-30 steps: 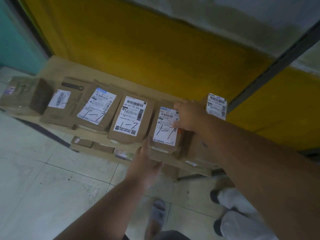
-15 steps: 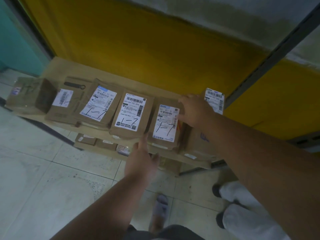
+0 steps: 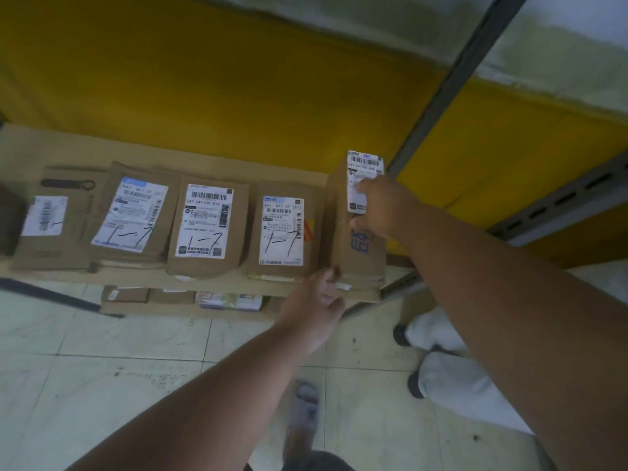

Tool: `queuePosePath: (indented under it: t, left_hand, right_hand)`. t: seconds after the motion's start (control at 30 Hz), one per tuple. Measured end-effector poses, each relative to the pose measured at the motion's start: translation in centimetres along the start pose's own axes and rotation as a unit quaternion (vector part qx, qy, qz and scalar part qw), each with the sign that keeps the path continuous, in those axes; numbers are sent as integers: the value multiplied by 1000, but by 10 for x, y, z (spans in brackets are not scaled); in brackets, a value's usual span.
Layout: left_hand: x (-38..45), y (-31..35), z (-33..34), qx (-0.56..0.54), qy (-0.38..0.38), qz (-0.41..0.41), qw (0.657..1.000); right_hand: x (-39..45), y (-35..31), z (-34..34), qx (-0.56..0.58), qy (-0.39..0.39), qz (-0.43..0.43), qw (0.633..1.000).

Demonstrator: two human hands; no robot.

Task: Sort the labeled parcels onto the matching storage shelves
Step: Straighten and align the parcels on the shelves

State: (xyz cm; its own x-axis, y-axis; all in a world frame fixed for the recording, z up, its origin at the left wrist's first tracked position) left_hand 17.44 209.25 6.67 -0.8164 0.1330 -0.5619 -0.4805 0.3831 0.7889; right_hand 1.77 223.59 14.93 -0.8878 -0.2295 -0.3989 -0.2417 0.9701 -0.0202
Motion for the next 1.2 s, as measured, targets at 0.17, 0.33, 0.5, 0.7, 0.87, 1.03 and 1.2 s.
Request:
queuePosePath:
  t: [0.17,0.33,0.5,0.7,0.87,1.03,1.2]
  left_hand:
    - [0,-2,9,-28,19,-7,999]
    - [-3,-9,4,-31,55,-12,998]
    - [-2,-35,-27,-39,146,-49,987]
    - [5,-55,-52,-69,232,-57,969]
    - [7,-58,-52,-93,221,-62,969]
    - [2,-58,-47,-100,201,-68,972]
    - [-1,-56,-53,-90,189,-62,976]
  right_hand:
    - [-2,2,0,-24,1,-13,1000]
    - [-9,-8,1,-46,39,-49,997]
    - [1,-47,10,-15,31,-159,987]
    - [41,-68,24,-29,-5,-151,988]
    - [50,-73,23,-51,-19,-150,987]
    - [48,-71,26,-70,-20,-154,985]
    - [43,-71,24,-62,-12,-154,986]
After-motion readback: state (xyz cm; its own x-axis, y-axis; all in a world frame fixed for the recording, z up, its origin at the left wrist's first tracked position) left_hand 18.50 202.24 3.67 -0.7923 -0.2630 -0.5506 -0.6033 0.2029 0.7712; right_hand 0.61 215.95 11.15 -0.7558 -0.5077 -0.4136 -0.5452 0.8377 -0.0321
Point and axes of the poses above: each hand's wrist, its own x-axis towards the middle knuckle, its own z-axis out of the palm, y = z × x, the point moved 1 cm from there along x, towards the middle knuckle, and after that the axes turned 8 degrees about -z, right-handed, at the moved point
